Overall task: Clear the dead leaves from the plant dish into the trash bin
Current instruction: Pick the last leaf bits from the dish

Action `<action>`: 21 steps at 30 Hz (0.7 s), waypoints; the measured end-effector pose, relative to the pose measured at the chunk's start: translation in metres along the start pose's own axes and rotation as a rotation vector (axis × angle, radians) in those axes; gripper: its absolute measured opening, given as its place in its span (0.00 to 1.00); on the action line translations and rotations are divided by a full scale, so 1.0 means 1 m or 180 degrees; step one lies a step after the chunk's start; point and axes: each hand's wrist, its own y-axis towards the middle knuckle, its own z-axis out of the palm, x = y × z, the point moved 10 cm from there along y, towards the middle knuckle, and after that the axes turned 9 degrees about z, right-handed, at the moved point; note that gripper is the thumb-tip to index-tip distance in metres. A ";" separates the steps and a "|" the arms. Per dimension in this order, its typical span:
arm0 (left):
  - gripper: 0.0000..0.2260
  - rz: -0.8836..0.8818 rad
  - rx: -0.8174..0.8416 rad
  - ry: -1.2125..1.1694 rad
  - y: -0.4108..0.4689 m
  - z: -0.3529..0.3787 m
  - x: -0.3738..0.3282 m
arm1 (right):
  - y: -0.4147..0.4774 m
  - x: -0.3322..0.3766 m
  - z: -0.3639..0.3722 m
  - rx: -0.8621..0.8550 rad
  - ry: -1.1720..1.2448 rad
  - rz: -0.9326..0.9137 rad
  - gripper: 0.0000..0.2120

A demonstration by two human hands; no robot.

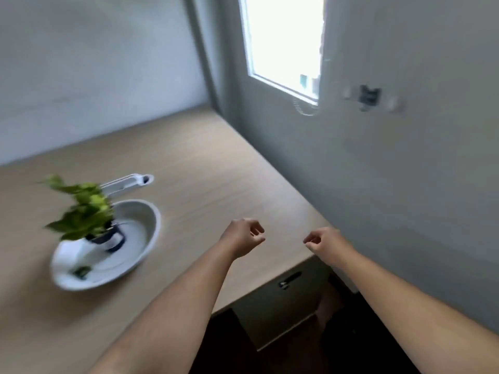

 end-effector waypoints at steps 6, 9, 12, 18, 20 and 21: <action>0.08 -0.0994 -0.0686 -0.0157 -0.119 -0.109 0.171 | -0.023 0.178 0.117 0.0543 -0.0368 -0.0939 0.07; 0.08 -0.1360 -0.0828 -0.0086 -0.167 -0.142 0.246 | -0.041 0.250 0.176 0.0737 -0.0567 -0.1306 0.08; 0.10 -0.1557 -0.0832 0.0023 -0.199 -0.166 0.309 | -0.053 0.308 0.230 0.0869 -0.0748 -0.1543 0.09; 0.17 -0.1487 -0.0394 0.0481 -0.214 -0.195 0.393 | -0.062 0.370 0.321 0.1244 -0.1157 -0.1747 0.12; 0.18 -0.1423 -0.0150 0.0581 -0.208 -0.196 0.407 | -0.062 0.376 0.345 0.1407 -0.1387 -0.1727 0.15; 0.18 -0.1384 -0.0041 0.0633 -0.204 -0.196 0.411 | -0.062 0.377 0.354 0.1459 -0.1511 -0.1723 0.16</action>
